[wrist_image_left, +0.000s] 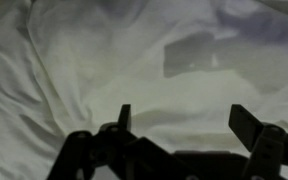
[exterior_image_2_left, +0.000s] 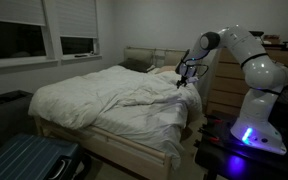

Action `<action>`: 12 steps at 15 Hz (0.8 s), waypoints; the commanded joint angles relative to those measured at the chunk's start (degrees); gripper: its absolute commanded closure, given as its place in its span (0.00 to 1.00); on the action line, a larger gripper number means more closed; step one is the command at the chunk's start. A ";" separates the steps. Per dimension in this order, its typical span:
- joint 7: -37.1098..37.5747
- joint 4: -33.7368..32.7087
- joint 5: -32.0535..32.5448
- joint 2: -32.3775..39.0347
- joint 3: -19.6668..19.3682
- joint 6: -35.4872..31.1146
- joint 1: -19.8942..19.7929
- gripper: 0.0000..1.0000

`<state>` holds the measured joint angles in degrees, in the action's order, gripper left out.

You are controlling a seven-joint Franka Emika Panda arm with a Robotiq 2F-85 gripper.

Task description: Spread the bed fully

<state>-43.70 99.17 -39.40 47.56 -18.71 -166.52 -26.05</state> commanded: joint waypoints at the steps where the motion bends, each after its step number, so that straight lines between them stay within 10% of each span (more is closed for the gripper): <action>1: 7.31 -8.15 11.78 6.11 5.27 -1.44 -6.70 0.00; 8: 20.79 -19.72 31.25 16.26 8.96 0.15 -13.77 0.00; 12: 23.77 -23.42 34.93 19.35 10.59 1.07 -15.75 0.42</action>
<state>-22.56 80.21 -7.27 64.52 -9.68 -167.12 -40.05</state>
